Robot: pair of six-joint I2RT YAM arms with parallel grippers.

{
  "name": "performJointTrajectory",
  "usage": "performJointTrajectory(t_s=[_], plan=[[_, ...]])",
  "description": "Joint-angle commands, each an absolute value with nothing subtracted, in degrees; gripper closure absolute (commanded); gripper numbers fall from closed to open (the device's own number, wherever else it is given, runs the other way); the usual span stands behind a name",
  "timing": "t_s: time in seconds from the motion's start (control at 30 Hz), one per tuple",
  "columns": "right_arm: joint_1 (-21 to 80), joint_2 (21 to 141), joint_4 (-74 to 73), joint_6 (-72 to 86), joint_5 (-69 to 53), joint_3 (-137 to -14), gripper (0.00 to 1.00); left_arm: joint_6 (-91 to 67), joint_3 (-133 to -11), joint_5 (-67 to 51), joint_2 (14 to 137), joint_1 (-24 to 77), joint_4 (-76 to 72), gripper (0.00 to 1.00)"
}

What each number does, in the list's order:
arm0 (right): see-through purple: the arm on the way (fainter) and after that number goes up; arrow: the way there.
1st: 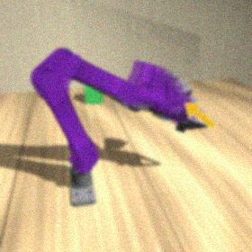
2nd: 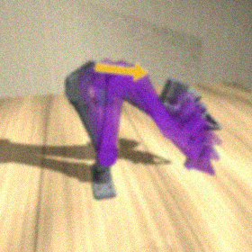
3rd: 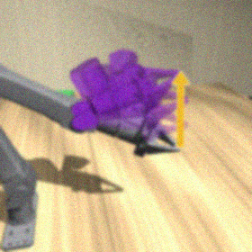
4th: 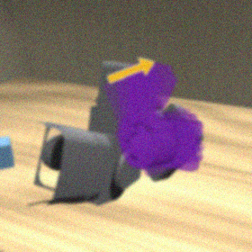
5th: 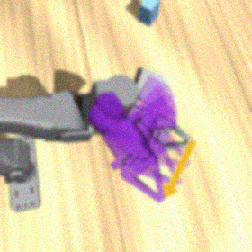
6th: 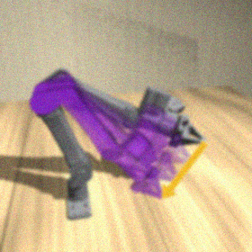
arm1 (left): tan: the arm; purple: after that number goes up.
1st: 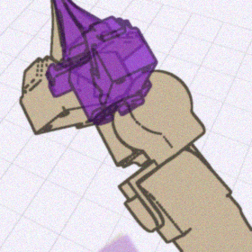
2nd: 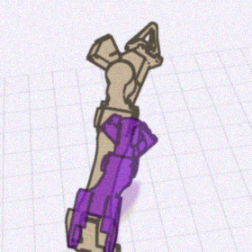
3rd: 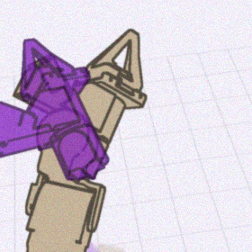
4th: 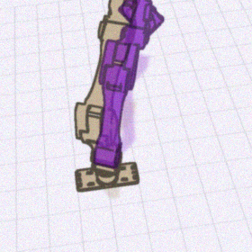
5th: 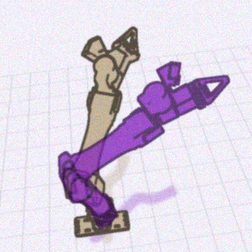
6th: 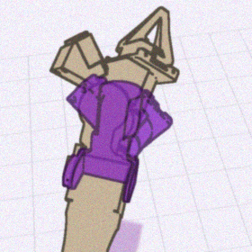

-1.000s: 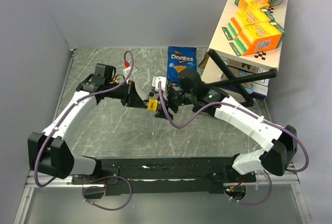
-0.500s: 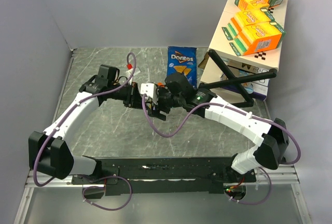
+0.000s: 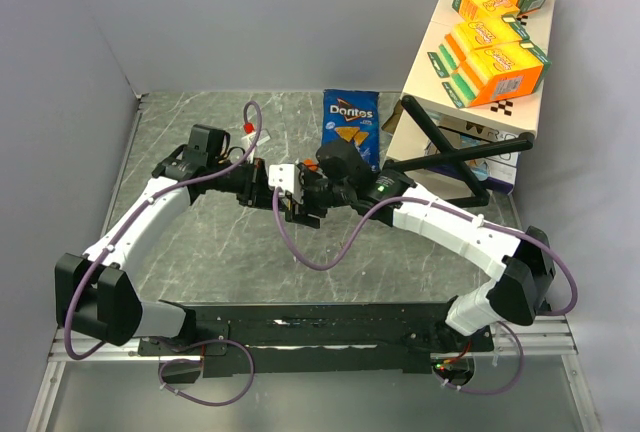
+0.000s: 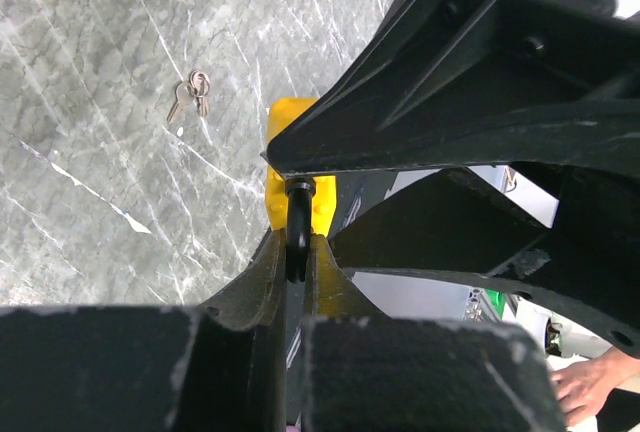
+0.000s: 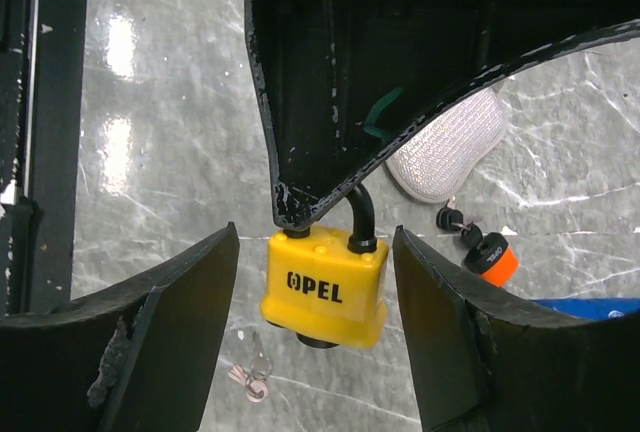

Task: Lock with the key
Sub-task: Place the lock at the center of the board.

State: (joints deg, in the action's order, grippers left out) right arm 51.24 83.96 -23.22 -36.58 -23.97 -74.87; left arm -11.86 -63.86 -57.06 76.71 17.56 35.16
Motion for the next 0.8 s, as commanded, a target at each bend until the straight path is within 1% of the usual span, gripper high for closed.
performJointTrajectory(t_s=[0.0,0.23,0.33,0.37,0.43,0.47,0.53,0.57,0.6,0.63,0.67,0.7,0.73,0.77], plan=[[51.59,83.94,-23.56,-38.50,-23.65,-73.74,0.30,-13.54,-65.04,-58.36,76.20,17.58,33.57,0.99],[51.59,85.43,-23.73,-37.09,-22.33,-74.35,0.32,-12.83,-65.39,-58.62,76.64,17.58,34.10,0.99],[51.59,85.87,-23.12,-36.30,-21.54,-74.53,0.42,-13.09,-65.04,-58.62,76.46,17.58,33.75,0.99],[51.59,86.30,-23.29,-36.04,-21.27,-74.71,0.47,-13.18,-64.95,-58.71,76.38,17.58,33.66,0.99],[51.33,86.75,-23.29,-34.98,-20.39,-74.71,0.53,-13.62,-64.78,-58.45,76.11,17.58,33.05,0.99],[50.81,87.18,-22.94,-34.46,-20.22,-74.71,0.62,-13.80,-64.69,-58.45,76.03,17.58,32.96,0.99],[50.10,87.80,-23.11,-32.88,-20.13,-74.62,0.70,-14.06,-64.69,-58.36,75.68,17.67,32.78,0.99],[49.40,87.98,-23.20,-32.26,-20.21,-74.71,0.76,-14.15,-64.60,-58.19,75.50,17.58,32.61,0.99],[48.96,87.98,-23.46,-31.12,-20.48,-74.71,0.80,-14.41,-64.43,-58.18,75.32,17.49,32.26,0.95],[48.61,88.15,-23.64,-30.42,-20.83,-74.71,0.87,-14.59,-64.08,-58.18,75.15,17.23,32.17,0.90],[48.26,88.24,-23.73,-29.80,-21.09,-74.71,0.90,-14.50,-63.90,-58.36,75.06,16.97,32.17,0.84],[47.56,88.16,-23.99,-27.79,-21.35,-74.71,0.93,-14.41,-63.46,-58.36,74.80,16.53,32.08,0.74],[47.11,88.42,-24.08,-26.56,-21.44,-74.53,0.99,-14.33,-63.28,-58.45,74.45,15.31,32.17,0.68],[46.59,88.59,-24.17,-25.06,-22.40,-74.36,1.00,-14.24,-63.11,-58.53,74.18,14.51,32.08,0.61]])
